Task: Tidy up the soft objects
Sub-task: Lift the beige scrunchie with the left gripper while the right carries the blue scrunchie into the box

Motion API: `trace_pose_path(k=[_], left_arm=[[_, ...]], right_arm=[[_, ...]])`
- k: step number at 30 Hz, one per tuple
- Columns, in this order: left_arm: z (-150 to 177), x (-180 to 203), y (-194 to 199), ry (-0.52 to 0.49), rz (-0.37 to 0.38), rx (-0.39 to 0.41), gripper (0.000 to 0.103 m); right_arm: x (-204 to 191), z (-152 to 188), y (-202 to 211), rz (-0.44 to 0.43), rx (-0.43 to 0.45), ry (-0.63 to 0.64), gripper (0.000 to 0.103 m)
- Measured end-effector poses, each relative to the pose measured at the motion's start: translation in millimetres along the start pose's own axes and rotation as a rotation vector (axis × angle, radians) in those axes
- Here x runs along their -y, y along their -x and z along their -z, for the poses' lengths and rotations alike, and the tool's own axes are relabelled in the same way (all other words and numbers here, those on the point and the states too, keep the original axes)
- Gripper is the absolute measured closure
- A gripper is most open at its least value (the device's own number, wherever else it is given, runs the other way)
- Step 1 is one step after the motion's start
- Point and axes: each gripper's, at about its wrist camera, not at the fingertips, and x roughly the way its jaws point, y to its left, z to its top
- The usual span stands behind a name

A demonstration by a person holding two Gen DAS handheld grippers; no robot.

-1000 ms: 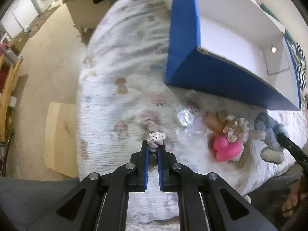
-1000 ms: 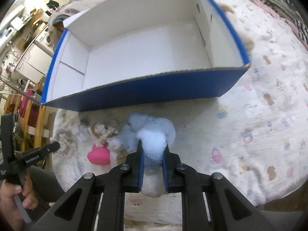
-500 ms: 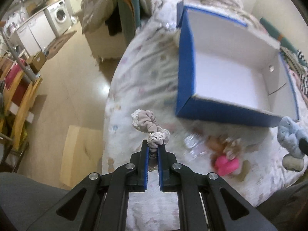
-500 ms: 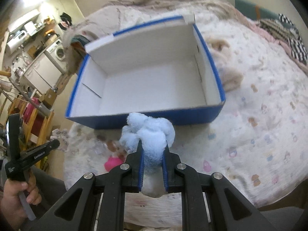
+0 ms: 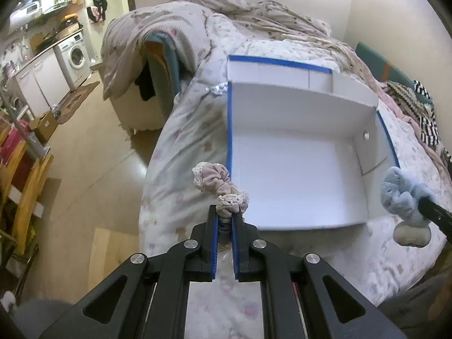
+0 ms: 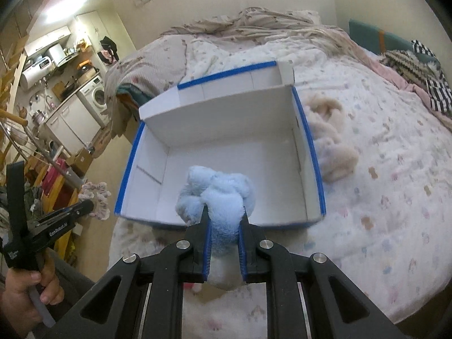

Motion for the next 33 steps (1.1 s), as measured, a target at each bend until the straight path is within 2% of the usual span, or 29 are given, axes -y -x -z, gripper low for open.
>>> trace_pose_path(k=[7, 13, 17, 20, 22, 25, 33], left_arm=[[-36.1, 23.9, -19.7, -0.061, 0.031, 0.026, 0.095], [-53.1, 43.8, -51.8, -0.110, 0.047, 0.011, 0.095], [-50.8, 53.8, -77.2, -0.140, 0.091, -0.005, 0.095], [-45.7, 60.4, -91.5, -0.167, 0.073, -0.019, 0.095], [-44.1, 63.4, -99.3, -0.166, 0.111, -0.043, 0.095], [-41.3, 67.8, -108.6, -0.196, 0.095, -0.056, 0.095], [-39.8, 56.8, -142.5, -0.095, 0.110, -0.171, 0.095]], right_arm=[[3.6, -32.4, -20.9, 0.004, 0.014, 0.003, 0.086], [10.3, -52.8, -51.9, 0.009, -0.009, -0.017, 0.086], [13.5, -57.9, -76.3, 0.026, -0.025, -0.016, 0.086], [18.7, -51.4, -94.1, 0.026, -0.047, -0.039, 0.086], [21.9, -46.4, -107.2, 0.042, -0.076, -0.047, 0.086], [24.1, -44.1, -124.2, 0.041, -0.121, -0.067, 0.086], [21.2, -40.9, -150.7, 0.061, -0.194, -0.041, 0.086]])
